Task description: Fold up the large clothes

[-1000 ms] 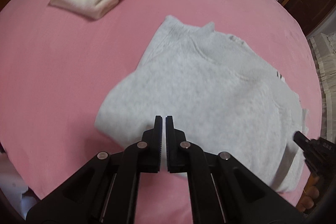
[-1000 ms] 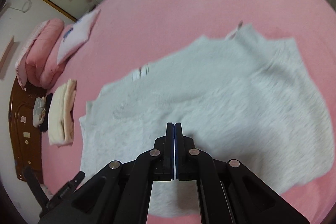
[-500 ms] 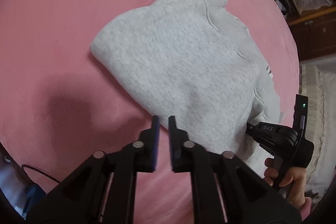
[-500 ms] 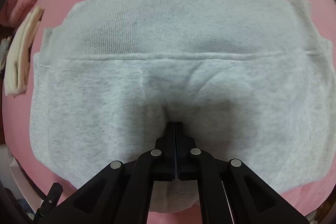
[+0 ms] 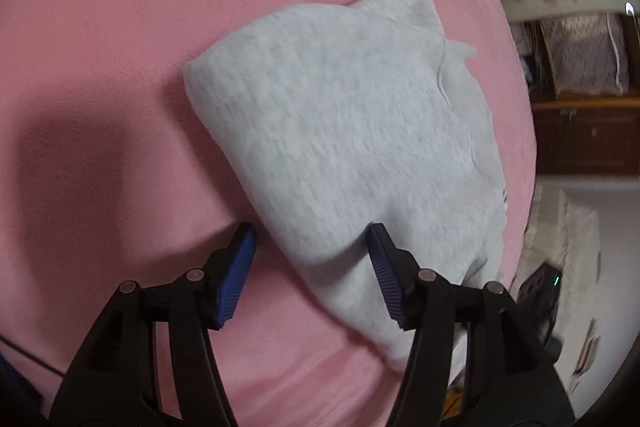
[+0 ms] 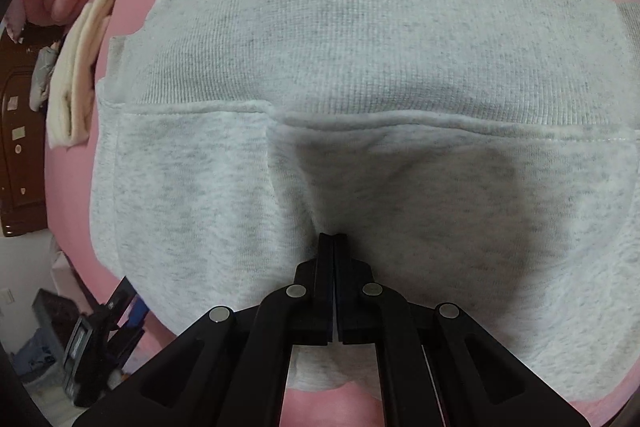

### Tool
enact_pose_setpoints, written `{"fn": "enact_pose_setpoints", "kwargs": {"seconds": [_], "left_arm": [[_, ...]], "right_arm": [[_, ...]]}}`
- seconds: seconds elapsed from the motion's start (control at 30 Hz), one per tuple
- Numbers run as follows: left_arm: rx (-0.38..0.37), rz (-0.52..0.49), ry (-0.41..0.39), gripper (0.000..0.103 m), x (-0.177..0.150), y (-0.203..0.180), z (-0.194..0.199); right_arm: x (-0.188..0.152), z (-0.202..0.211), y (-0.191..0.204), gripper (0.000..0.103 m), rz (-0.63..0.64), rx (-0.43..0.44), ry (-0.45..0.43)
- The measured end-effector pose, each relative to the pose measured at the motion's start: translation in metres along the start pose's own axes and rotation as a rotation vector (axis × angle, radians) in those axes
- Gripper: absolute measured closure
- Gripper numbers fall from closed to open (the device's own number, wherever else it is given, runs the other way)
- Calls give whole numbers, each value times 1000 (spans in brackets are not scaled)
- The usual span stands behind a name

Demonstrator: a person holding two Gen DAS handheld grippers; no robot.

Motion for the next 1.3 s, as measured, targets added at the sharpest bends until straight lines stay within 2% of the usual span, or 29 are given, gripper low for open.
{"fn": "enact_pose_setpoints", "kwargs": {"seconds": [0.1, 0.2, 0.27, 0.37, 0.43, 0.5, 0.53, 0.6, 0.7, 0.73, 0.83, 0.93, 1.0, 1.1, 1.23, 1.3], "left_arm": [[-37, 40, -50, 48, 18, -8, -8], [20, 25, -59, 48, 35, -23, -17], [67, 3, -52, 48, 37, -28, -25], [73, -21, -66, 51, 36, -28, -25], [63, 10, -76, 71, 35, -23, -19], [36, 45, -76, 84, 35, -23, -11], [37, 42, -78, 87, 34, -25, -6], [52, -50, -113, 88, 30, -47, 10], [42, -366, -194, 90, 6, -111, 41], [5, -484, -215, 90, -8, -137, 51], [-74, -708, -229, 90, -48, -189, 65], [-123, -913, -254, 90, -87, -215, 75], [-151, -1002, -255, 90, -110, -224, 79], [-194, -1054, -229, 90, -136, -227, 82], [-195, -1130, -245, 90, -171, -243, 82], [-199, -1176, -259, 90, -204, -249, 87]], "right_arm": [[-5, -3, -9, 102, -5, 31, -13], [-5, -4, -21, 102, -15, 43, -27], [-12, 6, -43, 102, -23, 42, -35], [-14, 4, -42, 102, -30, 26, -46], [-17, 4, -40, 102, -43, 23, -61], [-19, 1, -37, 102, -86, 33, -78], [-20, -4, -33, 102, -103, 34, -83], [-21, -3, -33, 102, -126, 18, -84], [-21, -3, -29, 102, -121, -52, -84], [-21, -1, -28, 102, -122, -76, -85], [-24, 3, -27, 101, -142, -98, -101], [-28, 10, -30, 101, -157, -80, -115], [-31, 14, -34, 101, -168, -57, -129], [-36, 20, -42, 101, -177, 9, -156], [-44, 30, -51, 101, -152, 89, -192], [-48, 34, -58, 101, -165, 145, -201]]}}
Point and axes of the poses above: each gripper's, at about its wrist camera, not at the fingertips, and z roughly against the way its jaws point, y to its left, x to its top, the point moved 8 cm from there along -z, roughly the way its jaws point, and after that the axes turned 3 degrees about z, right-handed, at the moved point
